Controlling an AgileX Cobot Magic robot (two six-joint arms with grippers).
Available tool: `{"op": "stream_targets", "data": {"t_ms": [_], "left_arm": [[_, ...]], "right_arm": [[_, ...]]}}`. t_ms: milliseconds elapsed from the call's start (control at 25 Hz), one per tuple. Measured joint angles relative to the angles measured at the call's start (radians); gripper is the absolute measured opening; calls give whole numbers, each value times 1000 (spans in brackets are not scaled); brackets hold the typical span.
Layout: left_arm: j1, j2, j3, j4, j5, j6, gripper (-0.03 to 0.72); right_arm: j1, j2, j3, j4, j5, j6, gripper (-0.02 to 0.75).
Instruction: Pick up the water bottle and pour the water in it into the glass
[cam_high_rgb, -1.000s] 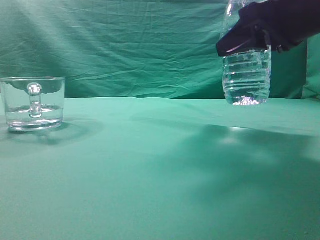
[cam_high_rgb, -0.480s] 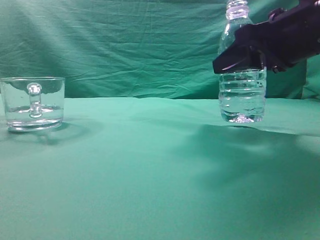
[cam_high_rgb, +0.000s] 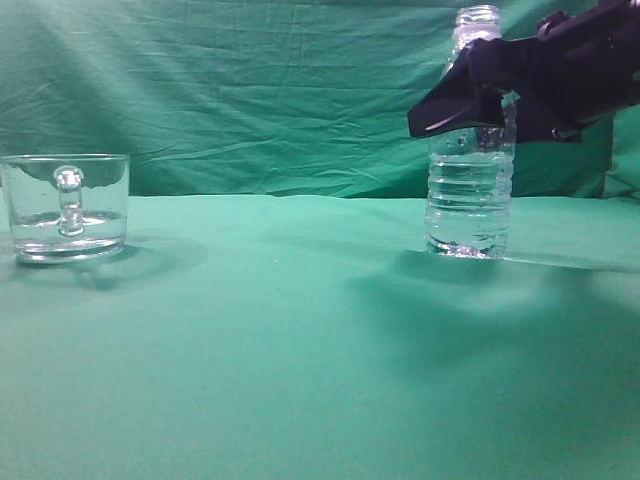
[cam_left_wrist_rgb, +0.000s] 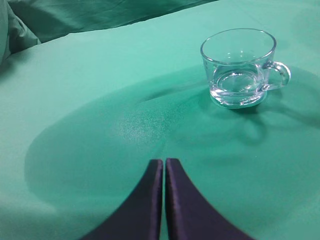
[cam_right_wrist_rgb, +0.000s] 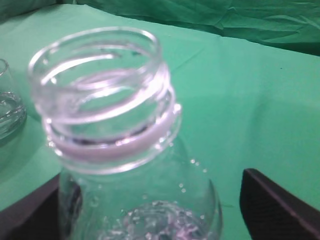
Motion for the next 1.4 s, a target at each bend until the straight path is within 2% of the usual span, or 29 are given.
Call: {"op": "stream_targets", "data": {"t_ms": [240,720,880,1000,1120,1400], "left_arm": [[0,0,0,0,0,0,0],[0,0,0,0,0,0,0],[0,0,0,0,0,0,0],[0,0,0,0,0,0,0],[0,0,0,0,0,0,0],[0,0,0,0,0,0,0]], "right_arm": [[0,-42,0,0,9,59,558],[0,-342,2,-23,77,109,558],[0,-466,5,-115,95,202,351],[0,-566,5,-229,102,281,118],[0,-669,5,-337,102,382,0],[0,-879,5,-393,116,618,0]]}}
